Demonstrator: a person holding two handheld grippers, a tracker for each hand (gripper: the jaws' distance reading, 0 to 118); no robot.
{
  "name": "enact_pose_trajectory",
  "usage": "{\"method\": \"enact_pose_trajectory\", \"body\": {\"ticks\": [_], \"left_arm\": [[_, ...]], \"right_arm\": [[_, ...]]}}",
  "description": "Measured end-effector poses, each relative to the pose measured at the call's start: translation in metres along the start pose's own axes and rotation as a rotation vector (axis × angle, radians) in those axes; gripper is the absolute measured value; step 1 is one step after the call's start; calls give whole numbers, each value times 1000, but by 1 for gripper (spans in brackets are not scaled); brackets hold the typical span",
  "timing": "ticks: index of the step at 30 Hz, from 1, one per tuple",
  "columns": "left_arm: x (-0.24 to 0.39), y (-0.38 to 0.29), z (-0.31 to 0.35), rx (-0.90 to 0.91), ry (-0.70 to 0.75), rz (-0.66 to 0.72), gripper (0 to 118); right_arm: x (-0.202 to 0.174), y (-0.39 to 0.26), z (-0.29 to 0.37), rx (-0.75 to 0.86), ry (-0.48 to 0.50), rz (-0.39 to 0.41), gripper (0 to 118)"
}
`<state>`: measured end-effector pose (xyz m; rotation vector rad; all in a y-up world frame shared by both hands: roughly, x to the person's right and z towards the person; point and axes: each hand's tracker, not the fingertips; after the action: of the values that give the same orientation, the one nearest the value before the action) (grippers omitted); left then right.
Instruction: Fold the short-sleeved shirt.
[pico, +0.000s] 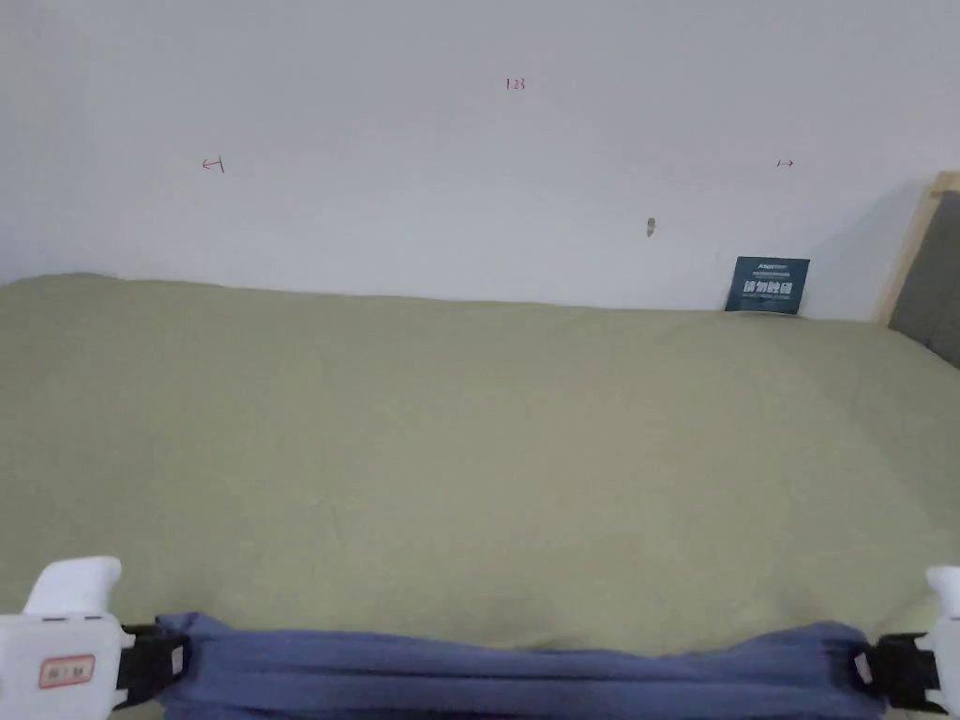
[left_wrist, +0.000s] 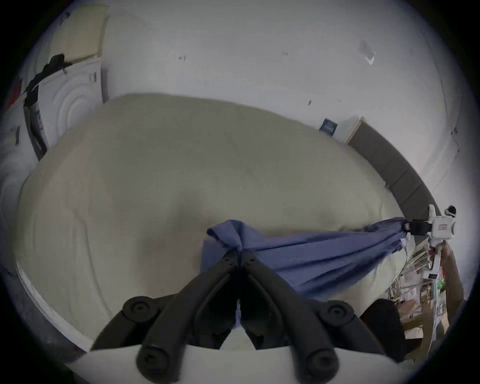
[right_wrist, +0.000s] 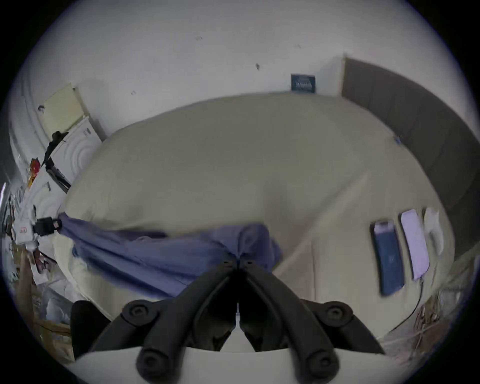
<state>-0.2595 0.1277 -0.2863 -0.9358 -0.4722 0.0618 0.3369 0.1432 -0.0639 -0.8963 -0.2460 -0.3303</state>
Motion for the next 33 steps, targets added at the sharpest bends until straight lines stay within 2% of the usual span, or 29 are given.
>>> {"method": "enact_pose_trajectory", "body": {"ticks": [4,5,6,8,10,12,13,15,16,18,22,23,24,25,26,27,28,30,31,33], "left_arm": [[-26,-42,-39,-99,20,121,1],[-30,-49,-44,-105,24,150,1],[-39,-54,-51,-87,7,163,1],[-43,-54,-47,1,-36,239,1],[-39,-50,-44,-39,-22,206,1],[-34,-45,-42,-54,0,166,13],[-31,-43,-39,-65,-8,168,37],[-23,-40,-30,-82,4,189,82],[-20,-38,-23,-106,34,193,94],[-8,-35,0,-69,36,171,94],[25,-25,29,84,88,23,93],[31,-24,31,111,93,-10,92],[36,-26,31,147,99,-29,87],[40,-29,30,186,102,-32,67],[47,-31,33,218,100,-9,32],[47,-33,32,227,96,21,4],[45,-35,30,204,95,29,0],[46,-40,31,221,145,8,0],[42,-43,30,217,152,-11,0],[33,-46,26,171,132,-13,0]], "right_arm": [[31,-36,-26,-18,-12,-168,0],[51,-38,-39,-29,-10,-208,0],[54,-43,-43,-32,-11,-231,0],[51,-49,-50,-16,-18,-201,0],[47,-51,-52,13,-28,-165,0],[45,-47,-51,13,-29,-151,9],[41,-47,-45,8,-39,-137,33],[38,-41,-32,-45,-132,-110,94],[35,-38,-22,-72,-181,-92,107],[23,-38,6,20,-207,-67,100],[-5,-33,33,147,-190,-19,101],[-11,-32,35,185,-166,-8,99],[-17,-34,36,218,-146,-6,88],[-21,-40,33,257,-112,-10,53],[-26,-43,31,286,-75,-18,16],[-29,-45,28,281,-62,-12,1],[-35,-45,23,231,-82,26,0],[-45,-48,19,197,-182,106,0],[-48,-53,18,217,-186,143,0],[-48,-56,16,215,-168,128,0]]}}
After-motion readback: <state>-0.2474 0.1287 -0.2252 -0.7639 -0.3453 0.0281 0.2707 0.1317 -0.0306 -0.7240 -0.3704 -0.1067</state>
